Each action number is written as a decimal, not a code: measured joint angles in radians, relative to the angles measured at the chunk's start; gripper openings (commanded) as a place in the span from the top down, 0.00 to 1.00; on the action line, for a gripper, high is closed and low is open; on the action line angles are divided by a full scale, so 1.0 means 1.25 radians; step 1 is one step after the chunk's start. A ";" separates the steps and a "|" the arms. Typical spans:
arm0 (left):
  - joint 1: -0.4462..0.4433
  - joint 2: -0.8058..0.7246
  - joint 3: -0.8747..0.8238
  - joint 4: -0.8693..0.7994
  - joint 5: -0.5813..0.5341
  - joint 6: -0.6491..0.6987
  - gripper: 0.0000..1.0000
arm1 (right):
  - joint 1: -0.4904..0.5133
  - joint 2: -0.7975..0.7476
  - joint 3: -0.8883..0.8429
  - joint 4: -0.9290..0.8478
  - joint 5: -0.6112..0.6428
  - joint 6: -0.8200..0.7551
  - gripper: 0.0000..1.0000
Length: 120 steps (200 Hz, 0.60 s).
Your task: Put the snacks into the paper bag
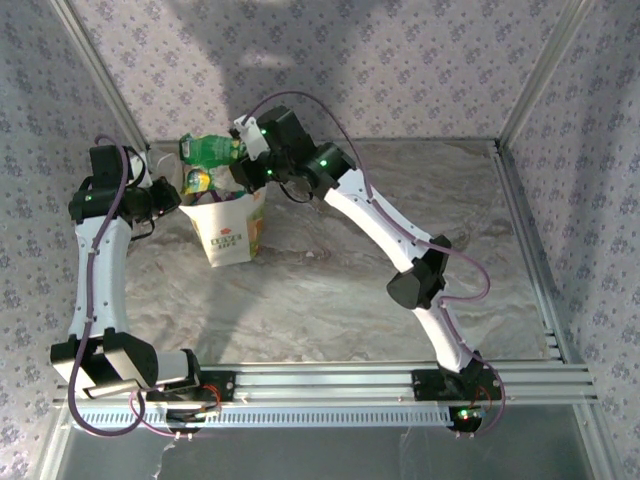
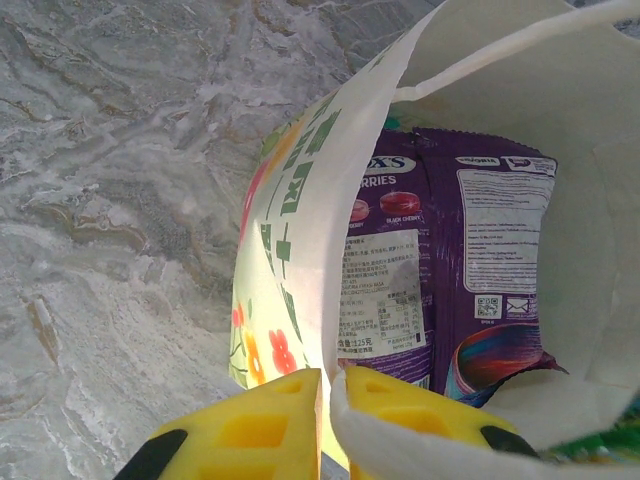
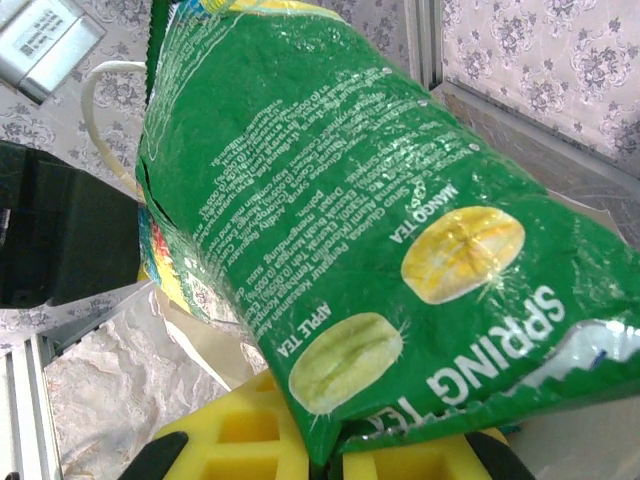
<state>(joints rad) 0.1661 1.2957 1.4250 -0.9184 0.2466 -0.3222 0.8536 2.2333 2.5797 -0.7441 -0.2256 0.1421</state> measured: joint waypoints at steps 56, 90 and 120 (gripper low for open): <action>0.005 0.000 0.000 0.000 0.003 0.006 0.85 | 0.000 0.019 0.000 0.032 -0.023 0.001 1.00; 0.015 0.000 0.000 -0.001 0.003 0.012 0.85 | 0.000 0.027 0.008 0.043 -0.026 0.000 1.00; 0.019 0.000 -0.001 -0.001 0.006 0.015 0.85 | 0.000 0.038 0.009 0.052 -0.026 0.000 1.00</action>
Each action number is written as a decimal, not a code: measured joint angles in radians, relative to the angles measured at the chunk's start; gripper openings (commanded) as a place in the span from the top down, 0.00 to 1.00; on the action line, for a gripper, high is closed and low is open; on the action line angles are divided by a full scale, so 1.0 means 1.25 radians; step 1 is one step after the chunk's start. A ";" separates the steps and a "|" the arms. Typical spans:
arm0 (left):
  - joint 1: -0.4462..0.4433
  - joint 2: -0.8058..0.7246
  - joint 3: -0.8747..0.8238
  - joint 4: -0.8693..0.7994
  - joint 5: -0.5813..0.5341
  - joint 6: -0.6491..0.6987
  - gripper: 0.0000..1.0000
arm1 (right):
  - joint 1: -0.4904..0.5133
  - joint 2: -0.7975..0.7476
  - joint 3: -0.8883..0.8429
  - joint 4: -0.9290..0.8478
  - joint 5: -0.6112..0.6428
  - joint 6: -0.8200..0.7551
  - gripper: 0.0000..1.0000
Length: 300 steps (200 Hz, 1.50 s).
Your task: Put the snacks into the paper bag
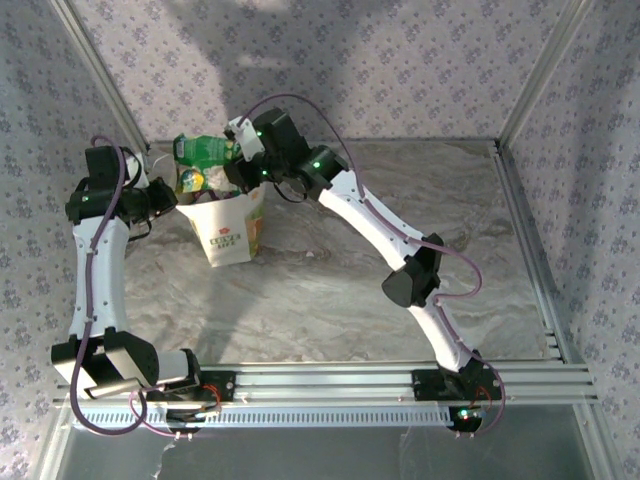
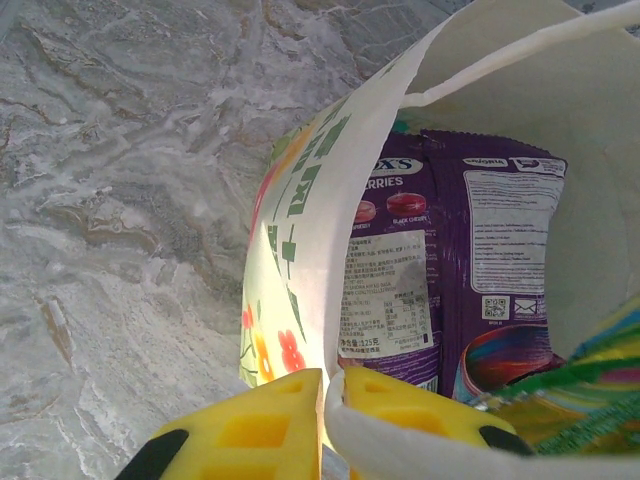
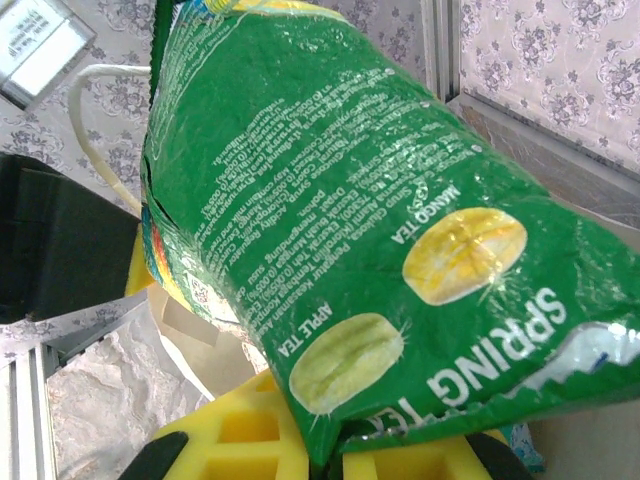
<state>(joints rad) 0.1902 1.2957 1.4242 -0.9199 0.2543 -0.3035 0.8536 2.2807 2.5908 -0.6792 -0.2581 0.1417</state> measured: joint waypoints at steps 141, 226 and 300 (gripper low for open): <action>0.005 0.000 0.000 0.000 0.013 0.000 0.85 | -0.001 0.035 0.020 0.050 0.009 0.000 1.00; 0.005 0.000 0.000 -0.001 0.015 0.000 0.85 | -0.010 0.067 0.036 0.056 0.021 -0.016 0.92; 0.005 0.000 0.000 -0.001 0.018 -0.001 0.85 | -0.014 0.089 0.044 0.050 0.030 -0.021 0.44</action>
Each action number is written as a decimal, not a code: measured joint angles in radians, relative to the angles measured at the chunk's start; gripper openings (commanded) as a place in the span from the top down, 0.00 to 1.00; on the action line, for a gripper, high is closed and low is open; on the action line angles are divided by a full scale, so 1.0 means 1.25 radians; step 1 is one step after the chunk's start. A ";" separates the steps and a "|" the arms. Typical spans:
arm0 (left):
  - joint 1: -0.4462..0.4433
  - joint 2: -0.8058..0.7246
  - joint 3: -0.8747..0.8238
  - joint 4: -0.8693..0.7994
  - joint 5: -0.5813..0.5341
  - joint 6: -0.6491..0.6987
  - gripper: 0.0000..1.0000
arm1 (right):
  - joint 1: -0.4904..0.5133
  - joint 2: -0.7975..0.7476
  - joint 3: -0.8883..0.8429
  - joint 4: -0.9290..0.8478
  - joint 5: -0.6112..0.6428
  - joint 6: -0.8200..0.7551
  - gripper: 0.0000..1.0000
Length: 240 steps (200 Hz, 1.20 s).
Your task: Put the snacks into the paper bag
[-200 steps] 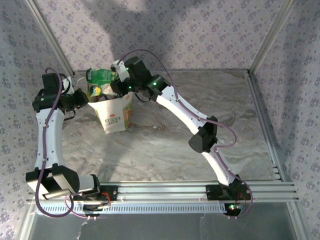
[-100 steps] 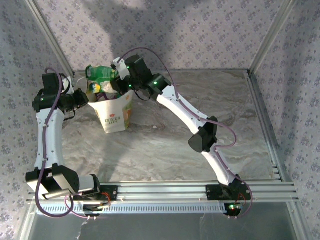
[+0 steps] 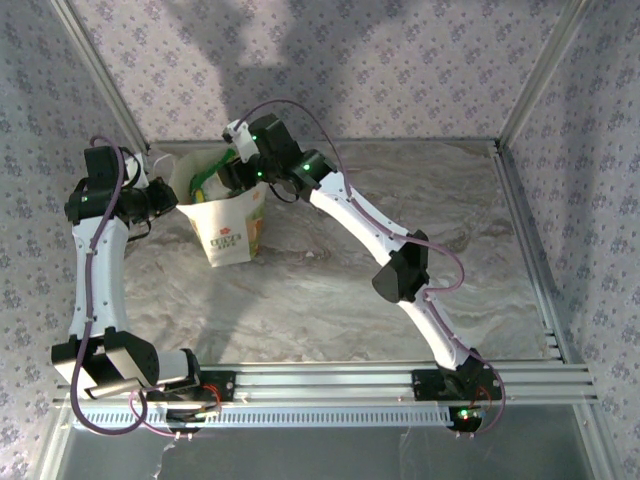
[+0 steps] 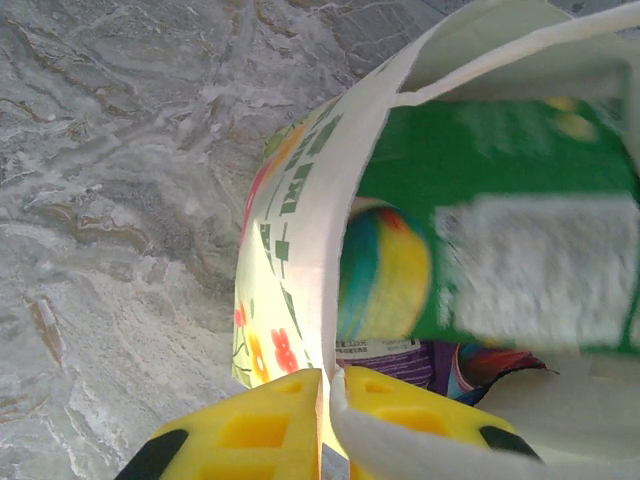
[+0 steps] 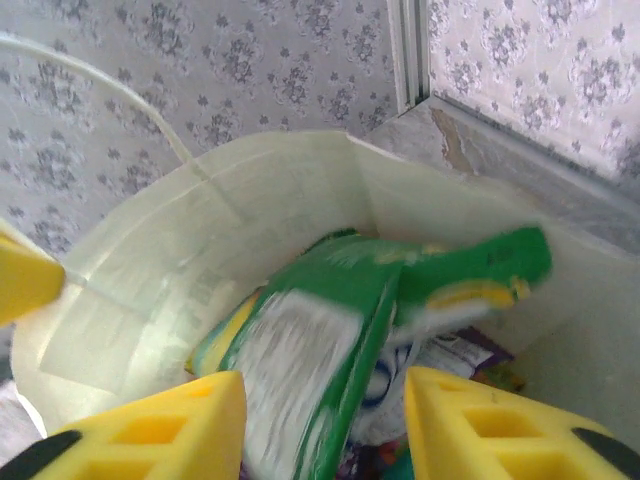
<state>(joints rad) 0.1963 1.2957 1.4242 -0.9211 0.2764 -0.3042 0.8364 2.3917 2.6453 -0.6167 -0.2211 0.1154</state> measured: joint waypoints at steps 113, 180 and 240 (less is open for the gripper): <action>0.000 -0.005 0.000 0.000 0.000 -0.003 0.84 | 0.045 -0.060 -0.007 -0.053 0.164 -0.024 0.54; 0.000 -0.011 0.000 0.000 0.000 -0.003 0.84 | 0.050 -0.148 -0.065 -0.130 0.269 0.010 0.50; 0.000 -0.011 0.001 0.000 0.001 -0.009 0.82 | 0.021 -0.210 -0.105 -0.183 0.320 0.090 0.50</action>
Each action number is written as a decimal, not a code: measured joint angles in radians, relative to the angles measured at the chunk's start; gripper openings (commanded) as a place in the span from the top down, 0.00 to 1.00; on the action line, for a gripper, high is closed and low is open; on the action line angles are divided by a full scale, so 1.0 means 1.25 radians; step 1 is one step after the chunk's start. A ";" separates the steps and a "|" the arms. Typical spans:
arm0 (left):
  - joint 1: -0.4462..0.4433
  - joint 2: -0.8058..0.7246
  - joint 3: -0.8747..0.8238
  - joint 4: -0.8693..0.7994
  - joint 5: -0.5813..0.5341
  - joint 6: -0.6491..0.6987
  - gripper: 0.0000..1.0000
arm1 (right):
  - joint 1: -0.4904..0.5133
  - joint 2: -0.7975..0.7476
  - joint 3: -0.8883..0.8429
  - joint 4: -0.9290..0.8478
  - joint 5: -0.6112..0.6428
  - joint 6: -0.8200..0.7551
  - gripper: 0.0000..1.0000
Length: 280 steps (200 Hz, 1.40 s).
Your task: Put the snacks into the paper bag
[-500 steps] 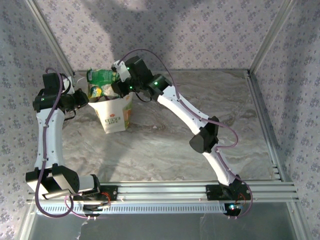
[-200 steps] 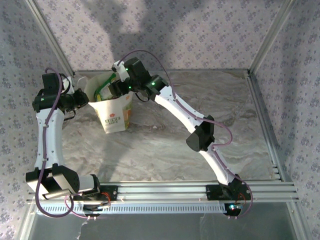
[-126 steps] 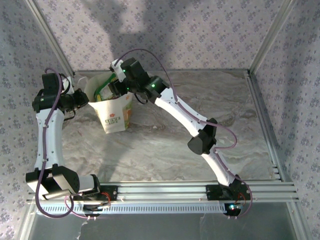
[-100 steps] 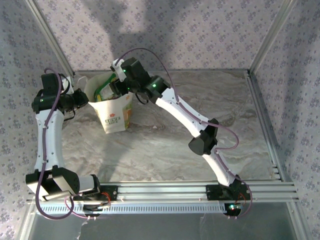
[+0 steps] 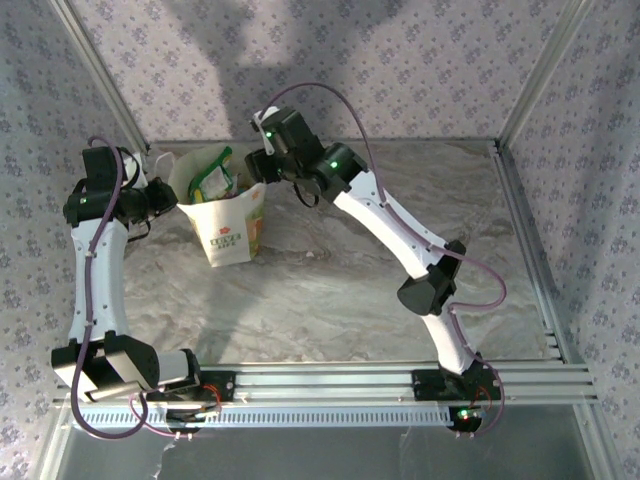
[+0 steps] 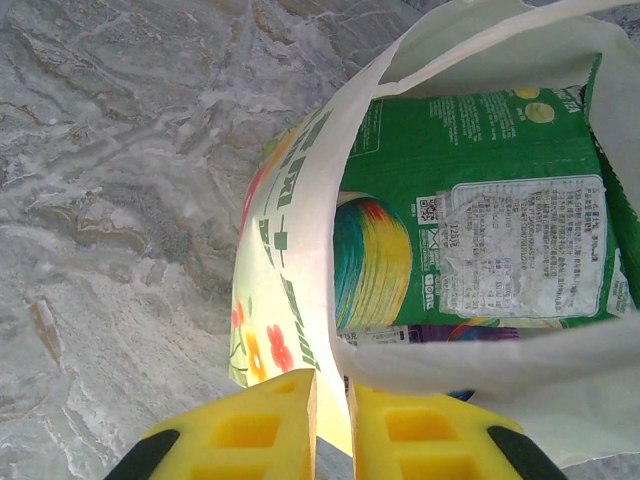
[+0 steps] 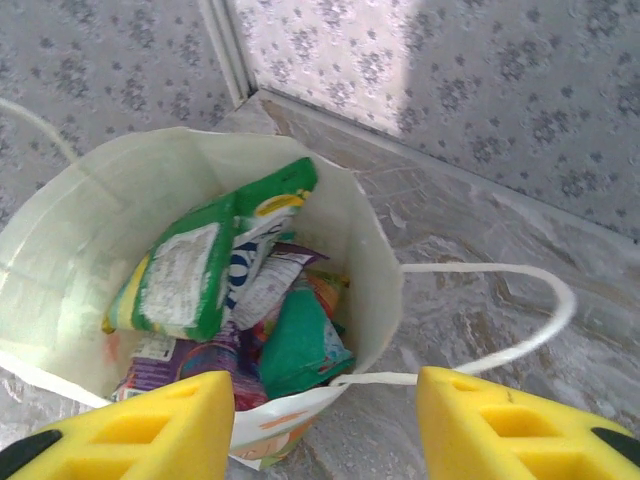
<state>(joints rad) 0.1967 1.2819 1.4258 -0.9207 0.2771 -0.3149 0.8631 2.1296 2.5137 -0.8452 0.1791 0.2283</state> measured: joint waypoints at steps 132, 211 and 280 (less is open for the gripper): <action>0.000 0.015 0.045 -0.020 0.000 0.004 0.77 | -0.099 0.047 0.014 0.020 -0.179 0.143 0.50; 0.000 0.069 0.128 -0.021 0.012 0.012 0.73 | -0.118 0.093 0.038 0.011 -0.232 0.189 0.97; -0.077 0.136 0.245 -0.041 0.020 0.051 0.94 | -0.125 0.094 0.072 0.002 -0.267 0.187 1.00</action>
<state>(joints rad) 0.1001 1.4517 1.7321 -0.9714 0.3023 -0.2508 0.7067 2.2475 2.6041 -0.8425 -0.1543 0.4622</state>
